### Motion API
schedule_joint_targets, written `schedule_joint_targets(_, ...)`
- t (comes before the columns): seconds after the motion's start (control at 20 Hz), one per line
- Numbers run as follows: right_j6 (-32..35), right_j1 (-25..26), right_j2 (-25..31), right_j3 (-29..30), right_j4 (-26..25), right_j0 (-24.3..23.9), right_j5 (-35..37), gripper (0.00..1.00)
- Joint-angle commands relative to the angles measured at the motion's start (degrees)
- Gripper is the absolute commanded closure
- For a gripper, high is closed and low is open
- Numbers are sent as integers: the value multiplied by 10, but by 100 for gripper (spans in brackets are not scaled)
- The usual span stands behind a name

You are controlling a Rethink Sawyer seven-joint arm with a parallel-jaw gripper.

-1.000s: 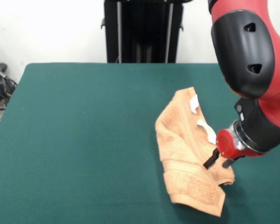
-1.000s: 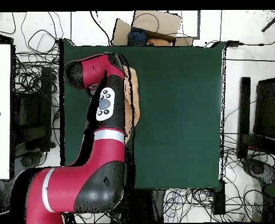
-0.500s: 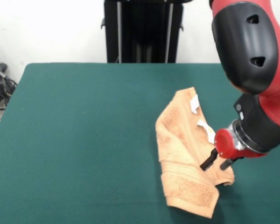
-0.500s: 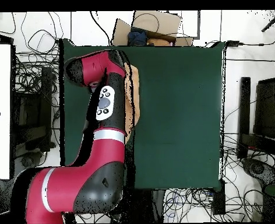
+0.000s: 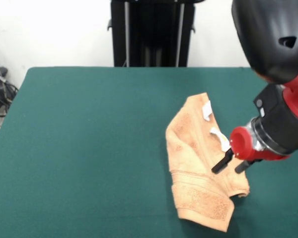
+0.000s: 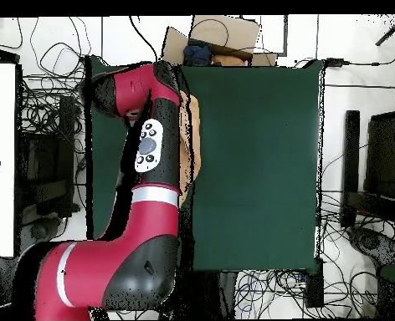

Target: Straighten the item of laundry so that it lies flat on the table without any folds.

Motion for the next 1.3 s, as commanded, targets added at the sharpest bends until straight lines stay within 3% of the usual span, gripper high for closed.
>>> schedule_joint_targets(0.05, 161, -17, -1, 33, 13, 2, 37, 0)
schedule_joint_targets(1.3, 183, -1, 1, 45, -3, 2, -70, 0)
